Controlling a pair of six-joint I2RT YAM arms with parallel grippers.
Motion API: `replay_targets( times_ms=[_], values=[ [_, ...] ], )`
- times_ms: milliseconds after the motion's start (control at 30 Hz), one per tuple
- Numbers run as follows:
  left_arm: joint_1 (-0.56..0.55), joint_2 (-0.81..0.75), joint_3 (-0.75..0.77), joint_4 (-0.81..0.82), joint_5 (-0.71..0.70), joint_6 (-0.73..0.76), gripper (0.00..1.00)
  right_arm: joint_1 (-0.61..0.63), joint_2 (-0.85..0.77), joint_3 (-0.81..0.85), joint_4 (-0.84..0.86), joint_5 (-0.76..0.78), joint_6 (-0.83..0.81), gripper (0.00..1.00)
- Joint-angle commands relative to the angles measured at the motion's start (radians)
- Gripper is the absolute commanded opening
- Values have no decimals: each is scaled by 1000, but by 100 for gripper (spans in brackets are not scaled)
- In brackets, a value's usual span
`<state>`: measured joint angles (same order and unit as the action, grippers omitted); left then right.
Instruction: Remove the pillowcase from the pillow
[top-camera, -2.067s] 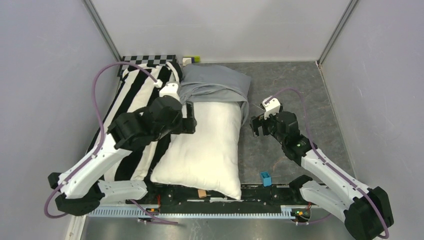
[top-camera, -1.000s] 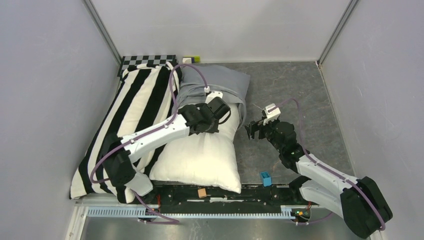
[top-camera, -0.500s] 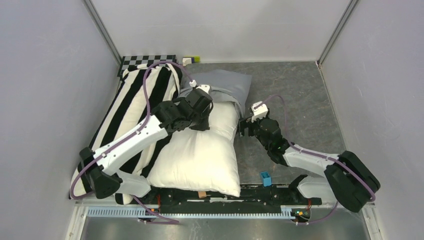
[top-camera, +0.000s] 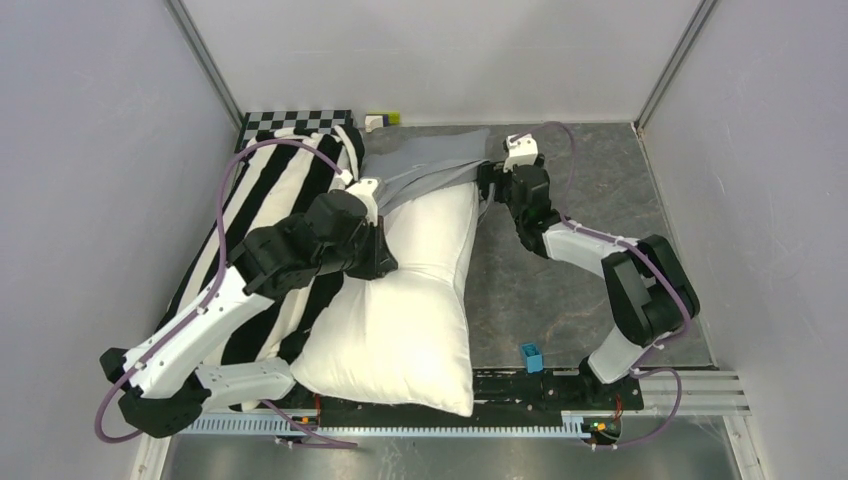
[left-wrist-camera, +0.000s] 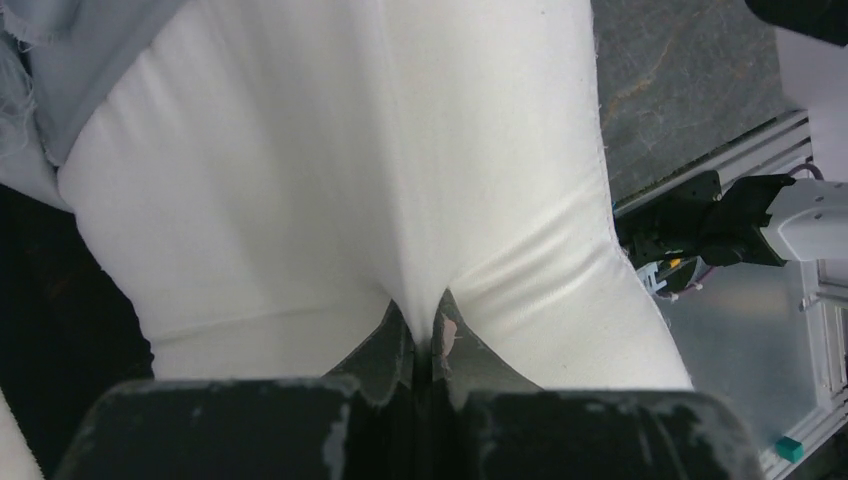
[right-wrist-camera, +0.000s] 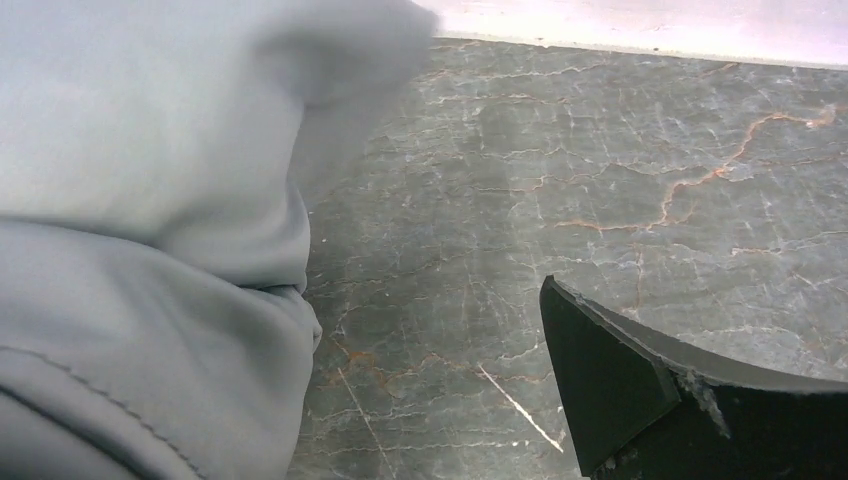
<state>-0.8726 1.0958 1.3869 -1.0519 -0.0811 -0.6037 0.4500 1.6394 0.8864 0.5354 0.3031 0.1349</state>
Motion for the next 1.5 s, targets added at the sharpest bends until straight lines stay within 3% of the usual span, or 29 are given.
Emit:
replay_targets(
  times_ms=[0, 233, 400, 567, 933, 1233, 1267, 1367, 1467],
  values=[
    [-16, -87, -58, -68, 154, 16, 2, -67, 62, 88, -34, 26, 15, 98],
    [-16, -66, -109, -13, 192, 19, 2, -112, 75, 135, -105, -103, 17, 98],
    [-16, 10, -149, 90, 145, 18, 2, -119, -36, 94, -204, -453, 17, 98],
    [-14, 105, -137, 203, 112, 12, 2, -119, -135, 52, -458, -715, -26, 98],
    [3, 200, -138, 336, 149, -17, 2, -118, -544, -247, -520, -661, -6, 98],
    [-77, 333, -133, 660, 278, -146, 3, -118, -779, -234, -653, -539, 97, 98],
    [-92, 354, -117, 688, 283, -157, 6, -117, -795, -225, -668, -506, 104, 98],
    [-106, 429, -31, 702, 344, -151, 39, -118, -852, -207, -695, -453, 110, 98],
    [-107, 455, 75, 552, 257, -49, 59, -118, -886, -183, -738, -457, 100, 98]
  ],
)
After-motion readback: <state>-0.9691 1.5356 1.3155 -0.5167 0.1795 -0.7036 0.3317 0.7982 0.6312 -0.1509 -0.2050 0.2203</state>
